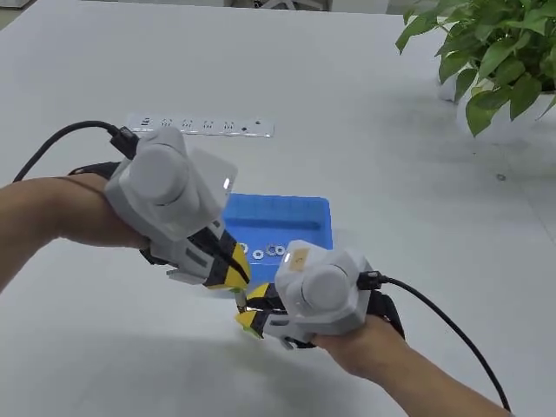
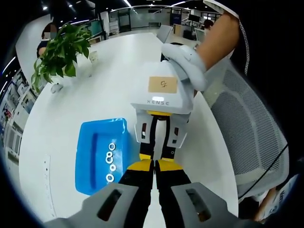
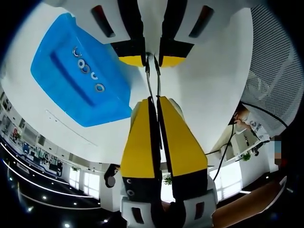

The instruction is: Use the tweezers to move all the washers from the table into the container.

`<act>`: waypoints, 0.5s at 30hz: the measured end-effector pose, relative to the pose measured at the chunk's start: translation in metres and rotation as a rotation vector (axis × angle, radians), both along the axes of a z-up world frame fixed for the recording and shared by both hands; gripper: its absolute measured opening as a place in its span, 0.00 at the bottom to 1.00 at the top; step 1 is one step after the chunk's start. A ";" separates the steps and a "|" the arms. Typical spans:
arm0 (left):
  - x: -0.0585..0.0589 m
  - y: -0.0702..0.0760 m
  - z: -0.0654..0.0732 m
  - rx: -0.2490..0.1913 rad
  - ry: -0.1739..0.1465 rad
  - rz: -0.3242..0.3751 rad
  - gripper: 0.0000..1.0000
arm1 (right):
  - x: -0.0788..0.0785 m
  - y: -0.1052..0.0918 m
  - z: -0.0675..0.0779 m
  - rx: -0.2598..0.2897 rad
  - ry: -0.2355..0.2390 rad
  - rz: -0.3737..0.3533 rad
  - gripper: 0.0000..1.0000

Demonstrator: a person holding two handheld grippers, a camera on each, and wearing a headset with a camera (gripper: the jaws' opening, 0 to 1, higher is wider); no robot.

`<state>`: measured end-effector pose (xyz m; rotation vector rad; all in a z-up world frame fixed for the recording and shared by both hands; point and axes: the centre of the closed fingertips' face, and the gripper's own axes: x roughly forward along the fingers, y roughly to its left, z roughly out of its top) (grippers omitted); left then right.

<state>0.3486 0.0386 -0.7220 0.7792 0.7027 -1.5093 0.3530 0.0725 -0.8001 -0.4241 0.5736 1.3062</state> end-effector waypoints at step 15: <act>0.008 -0.001 0.000 -0.004 0.008 -0.003 0.05 | 0.003 -0.003 0.001 -0.017 -0.017 -0.005 0.10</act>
